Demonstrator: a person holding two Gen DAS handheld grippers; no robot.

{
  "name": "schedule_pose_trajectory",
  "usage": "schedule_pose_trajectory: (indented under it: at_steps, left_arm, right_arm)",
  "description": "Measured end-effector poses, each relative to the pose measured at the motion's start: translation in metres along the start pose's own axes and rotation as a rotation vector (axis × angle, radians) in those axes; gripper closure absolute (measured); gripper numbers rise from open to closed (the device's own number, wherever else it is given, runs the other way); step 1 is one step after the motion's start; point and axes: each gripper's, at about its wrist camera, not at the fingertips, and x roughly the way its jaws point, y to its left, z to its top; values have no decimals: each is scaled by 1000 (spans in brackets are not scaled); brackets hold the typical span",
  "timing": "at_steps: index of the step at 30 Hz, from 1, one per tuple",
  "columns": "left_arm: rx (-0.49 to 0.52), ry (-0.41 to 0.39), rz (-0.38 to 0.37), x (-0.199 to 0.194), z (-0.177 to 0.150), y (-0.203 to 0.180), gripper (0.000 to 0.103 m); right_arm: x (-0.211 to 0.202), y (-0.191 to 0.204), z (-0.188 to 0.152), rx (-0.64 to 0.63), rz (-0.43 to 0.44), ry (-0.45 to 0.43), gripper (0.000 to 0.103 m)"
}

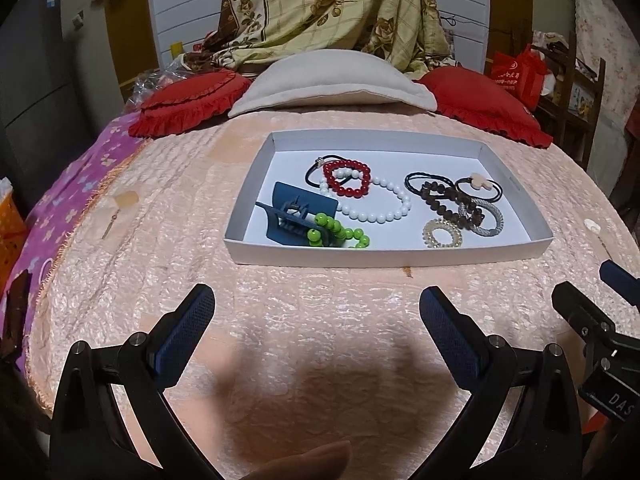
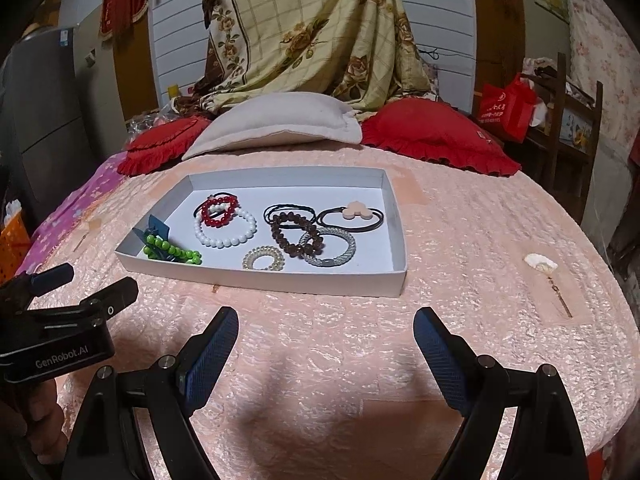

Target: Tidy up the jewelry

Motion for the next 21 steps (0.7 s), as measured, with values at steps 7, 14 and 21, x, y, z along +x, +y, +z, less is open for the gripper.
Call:
schedule_pose_trajectory:
  at_steps: [7, 14, 21]
  left_arm:
    - [6, 13, -23, 1, -1, -4, 0]
    - [6, 3, -13, 0, -2, -6, 1]
    - [-5, 7, 0, 1, -2, -3, 0]
  right_arm:
    - [0, -2, -1, 4, -5, 2, 15]
    - [-1, -3, -1, 5, -8, 7, 15]
    - [1, -2, -1, 3, -7, 17, 15]
